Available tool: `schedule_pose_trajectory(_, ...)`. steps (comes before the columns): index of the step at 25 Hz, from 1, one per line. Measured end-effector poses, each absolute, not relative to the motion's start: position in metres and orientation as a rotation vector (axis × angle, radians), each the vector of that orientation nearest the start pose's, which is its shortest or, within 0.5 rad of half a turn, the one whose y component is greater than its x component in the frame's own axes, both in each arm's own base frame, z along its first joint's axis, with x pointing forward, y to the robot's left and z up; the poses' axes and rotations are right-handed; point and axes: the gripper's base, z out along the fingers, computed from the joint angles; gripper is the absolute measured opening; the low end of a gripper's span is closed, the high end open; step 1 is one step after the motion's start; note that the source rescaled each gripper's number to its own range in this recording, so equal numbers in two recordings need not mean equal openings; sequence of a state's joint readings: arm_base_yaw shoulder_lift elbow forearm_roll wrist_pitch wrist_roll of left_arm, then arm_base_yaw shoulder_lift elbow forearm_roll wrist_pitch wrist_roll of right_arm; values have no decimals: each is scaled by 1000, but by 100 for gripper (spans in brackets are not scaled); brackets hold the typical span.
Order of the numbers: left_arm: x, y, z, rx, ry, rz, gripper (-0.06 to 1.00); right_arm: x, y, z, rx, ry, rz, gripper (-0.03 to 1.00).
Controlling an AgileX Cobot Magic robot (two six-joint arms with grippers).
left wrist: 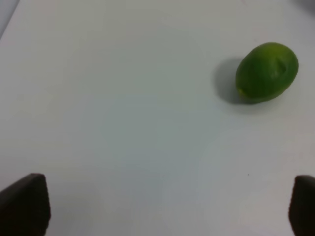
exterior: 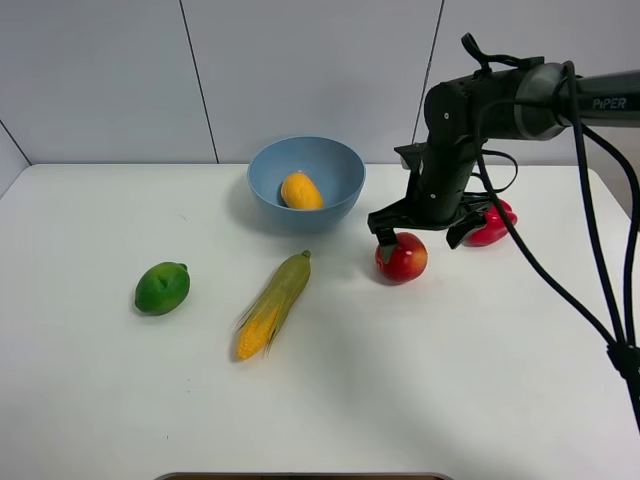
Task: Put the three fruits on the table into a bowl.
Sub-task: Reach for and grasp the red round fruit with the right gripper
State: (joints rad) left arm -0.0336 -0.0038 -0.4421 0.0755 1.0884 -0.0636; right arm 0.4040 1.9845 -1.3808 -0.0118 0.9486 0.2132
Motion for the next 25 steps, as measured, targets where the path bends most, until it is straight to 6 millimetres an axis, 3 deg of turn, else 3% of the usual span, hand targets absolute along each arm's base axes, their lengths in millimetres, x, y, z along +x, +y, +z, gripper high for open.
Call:
schedule_pose_trajectory(10,0,6,259,-33,2124,36,100,365,156,170,-326,2930,86,97)
schedule_pose_trajectory(25,0,6,259,-34,2124,35,100,367,157,134,-369,3009,56,97)
